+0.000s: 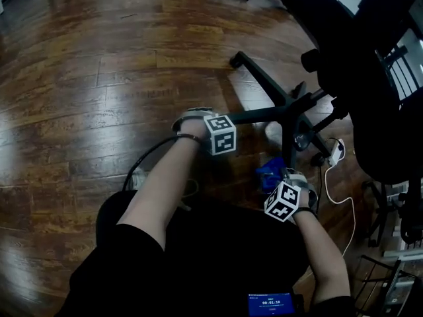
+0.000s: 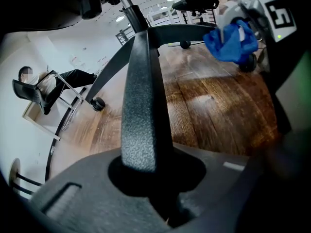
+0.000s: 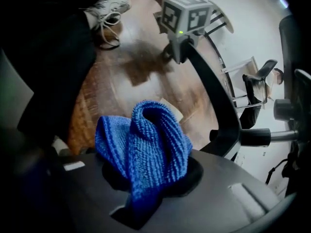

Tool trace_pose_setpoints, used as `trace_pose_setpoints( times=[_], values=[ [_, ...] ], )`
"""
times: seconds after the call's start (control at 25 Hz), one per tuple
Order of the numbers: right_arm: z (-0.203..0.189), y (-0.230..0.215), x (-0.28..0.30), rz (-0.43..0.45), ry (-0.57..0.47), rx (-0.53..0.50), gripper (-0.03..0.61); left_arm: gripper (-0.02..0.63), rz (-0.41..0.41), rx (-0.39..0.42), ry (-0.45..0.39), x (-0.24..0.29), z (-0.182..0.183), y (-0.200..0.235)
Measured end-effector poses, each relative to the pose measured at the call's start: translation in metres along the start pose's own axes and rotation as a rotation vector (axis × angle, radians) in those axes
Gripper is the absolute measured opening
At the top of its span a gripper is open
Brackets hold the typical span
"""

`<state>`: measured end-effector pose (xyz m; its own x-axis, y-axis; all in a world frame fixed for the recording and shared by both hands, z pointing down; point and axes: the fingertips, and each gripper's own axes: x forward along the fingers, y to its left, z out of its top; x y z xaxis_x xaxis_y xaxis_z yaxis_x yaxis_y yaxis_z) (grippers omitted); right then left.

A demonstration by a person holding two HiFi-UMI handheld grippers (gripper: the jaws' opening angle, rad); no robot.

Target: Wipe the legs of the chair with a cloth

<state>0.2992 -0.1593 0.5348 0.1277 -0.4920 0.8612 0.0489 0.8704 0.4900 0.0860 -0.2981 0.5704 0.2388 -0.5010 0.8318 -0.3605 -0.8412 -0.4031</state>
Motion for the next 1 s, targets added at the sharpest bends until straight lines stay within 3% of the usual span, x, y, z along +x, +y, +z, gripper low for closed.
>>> trace_pose_setpoints(
  times=[0.16, 0.32, 0.72, 0.84, 1.0],
  values=[
    [-0.007, 0.031, -0.005, 0.067, 0.018, -0.039, 0.081, 0.061, -0.009, -0.006, 0.004, 0.001, 0.000, -0.001],
    [-0.009, 0.010, 0.003, 0.025, 0.038, -0.030, 0.081, 0.061, -0.018, -0.002, 0.005, 0.001, 0.002, -0.003],
    [0.011, -0.152, 0.041, -0.275, 0.053, 0.043, 0.083, 0.060, -0.015, 0.003, -0.008, -0.001, 0.006, -0.002],
    [0.015, -0.152, 0.040, -0.287, 0.053, 0.018, 0.081, 0.060, -0.011, 0.006, -0.011, -0.001, 0.005, 0.000],
    [0.015, -0.110, 0.033, -0.213, 0.048, -0.007, 0.081, 0.060, -0.019, -0.002, -0.009, -0.001, 0.001, -0.002]
  ],
)
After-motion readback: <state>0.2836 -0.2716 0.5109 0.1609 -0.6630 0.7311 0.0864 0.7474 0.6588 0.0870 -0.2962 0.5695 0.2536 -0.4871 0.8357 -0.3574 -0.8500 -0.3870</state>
